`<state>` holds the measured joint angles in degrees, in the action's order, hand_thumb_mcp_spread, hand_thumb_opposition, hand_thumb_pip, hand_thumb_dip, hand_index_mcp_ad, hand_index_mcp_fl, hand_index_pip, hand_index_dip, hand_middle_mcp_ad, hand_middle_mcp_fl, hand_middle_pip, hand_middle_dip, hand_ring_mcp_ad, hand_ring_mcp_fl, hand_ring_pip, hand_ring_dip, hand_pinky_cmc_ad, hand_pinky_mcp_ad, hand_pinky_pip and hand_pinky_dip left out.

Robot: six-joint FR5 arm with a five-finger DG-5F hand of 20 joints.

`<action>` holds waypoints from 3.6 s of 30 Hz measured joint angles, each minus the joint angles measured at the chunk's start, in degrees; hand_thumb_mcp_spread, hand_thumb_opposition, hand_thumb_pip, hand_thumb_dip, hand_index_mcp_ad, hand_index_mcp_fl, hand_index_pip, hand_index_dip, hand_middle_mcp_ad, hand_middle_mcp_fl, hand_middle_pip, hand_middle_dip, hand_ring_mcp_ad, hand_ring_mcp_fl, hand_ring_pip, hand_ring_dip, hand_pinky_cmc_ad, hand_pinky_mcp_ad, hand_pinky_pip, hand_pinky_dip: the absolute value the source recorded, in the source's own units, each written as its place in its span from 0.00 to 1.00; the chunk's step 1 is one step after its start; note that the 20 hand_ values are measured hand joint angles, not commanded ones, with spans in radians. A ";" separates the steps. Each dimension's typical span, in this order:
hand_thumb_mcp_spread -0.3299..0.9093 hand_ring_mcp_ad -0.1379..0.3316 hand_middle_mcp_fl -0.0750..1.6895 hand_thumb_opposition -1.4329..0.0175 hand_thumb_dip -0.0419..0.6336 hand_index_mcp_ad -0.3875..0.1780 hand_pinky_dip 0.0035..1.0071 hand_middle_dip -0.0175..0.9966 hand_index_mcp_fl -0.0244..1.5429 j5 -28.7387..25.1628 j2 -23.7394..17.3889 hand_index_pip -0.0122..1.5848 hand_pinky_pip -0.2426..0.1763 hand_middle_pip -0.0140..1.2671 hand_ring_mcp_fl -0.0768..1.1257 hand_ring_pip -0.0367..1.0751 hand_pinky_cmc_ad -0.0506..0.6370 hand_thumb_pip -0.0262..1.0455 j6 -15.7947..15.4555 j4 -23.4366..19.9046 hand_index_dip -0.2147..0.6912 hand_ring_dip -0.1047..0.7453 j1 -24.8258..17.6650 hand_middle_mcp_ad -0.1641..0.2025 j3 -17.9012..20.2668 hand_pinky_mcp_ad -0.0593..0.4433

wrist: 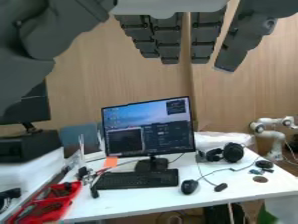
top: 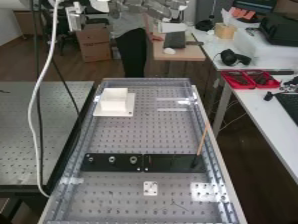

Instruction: Grab the pcb board and place it in the clear container

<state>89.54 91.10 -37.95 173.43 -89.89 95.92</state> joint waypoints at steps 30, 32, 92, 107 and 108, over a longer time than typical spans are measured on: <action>0.56 0.73 0.10 0.52 0.11 0.64 0.39 0.07 0.21 -5.47 5.60 0.07 0.30 0.13 0.10 0.11 0.56 0.27 -2.52 -17.04 0.29 0.12 1.84 0.87 13.79 0.56; 0.57 0.71 0.11 0.52 0.12 0.62 0.38 0.08 0.23 -6.03 6.09 0.07 0.30 0.12 0.10 0.11 0.53 0.32 -3.33 -19.14 0.31 0.12 2.23 0.84 15.11 0.55; 0.75 0.53 0.05 0.43 0.37 0.39 0.19 0.17 0.07 7.33 26.12 0.95 0.40 0.12 0.07 0.11 0.48 0.36 -13.63 -39.04 0.53 0.18 12.87 0.64 14.45 0.39; 0.76 0.52 0.05 0.42 0.37 0.40 0.19 0.17 0.10 7.05 27.81 0.96 0.40 0.12 0.07 0.13 0.49 0.36 -14.56 -41.33 0.51 0.19 13.45 0.63 14.93 0.38; 0.77 0.52 0.05 0.42 0.37 0.40 0.19 0.17 0.10 7.30 27.94 0.97 0.40 0.12 0.07 0.13 0.48 0.36 -14.80 -41.39 0.50 0.19 13.56 0.64 14.88 0.38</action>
<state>96.84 119.05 -52.74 132.04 -76.33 110.79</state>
